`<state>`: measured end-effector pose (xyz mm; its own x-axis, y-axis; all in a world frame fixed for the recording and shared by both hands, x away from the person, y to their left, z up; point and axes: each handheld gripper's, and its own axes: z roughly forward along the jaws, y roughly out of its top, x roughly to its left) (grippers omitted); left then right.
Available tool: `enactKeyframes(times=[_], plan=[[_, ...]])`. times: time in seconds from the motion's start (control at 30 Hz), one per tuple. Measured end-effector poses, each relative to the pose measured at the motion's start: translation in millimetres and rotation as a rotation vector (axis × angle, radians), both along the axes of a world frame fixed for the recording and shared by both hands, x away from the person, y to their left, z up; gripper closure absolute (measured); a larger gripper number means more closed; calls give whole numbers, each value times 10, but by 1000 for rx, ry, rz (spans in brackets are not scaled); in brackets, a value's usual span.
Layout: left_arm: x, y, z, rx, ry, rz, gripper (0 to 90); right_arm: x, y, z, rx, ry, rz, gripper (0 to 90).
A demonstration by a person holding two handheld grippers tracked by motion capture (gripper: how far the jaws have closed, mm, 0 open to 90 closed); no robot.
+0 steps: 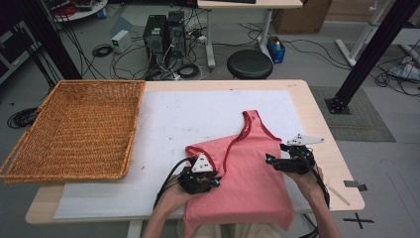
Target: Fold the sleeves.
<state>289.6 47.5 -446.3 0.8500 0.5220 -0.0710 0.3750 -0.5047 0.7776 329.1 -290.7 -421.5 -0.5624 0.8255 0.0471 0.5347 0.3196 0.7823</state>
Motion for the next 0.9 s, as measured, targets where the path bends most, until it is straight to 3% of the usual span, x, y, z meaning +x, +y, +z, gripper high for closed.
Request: enactKeyframes(times=[0.17, 0.37, 0.6, 0.77, 0.9], plan=[[-54, 69, 76, -43, -18, -26, 641, 27, 1, 30, 1, 16, 26, 341], [-62, 189, 200, -79, -60, 47, 580, 158, -14, 119, 24, 39, 17, 354], [-37, 276, 271, -102, -92, 124, 551, 463, 94, 261, 25, 51, 25, 370], [-37, 324, 263, -111, -99, 158, 542, 729, 106, 218, 50, 118, 18, 431], [-28, 348, 256, -117, -93, 180, 529, 925, 112, 254, 64, 130, 5, 436]])
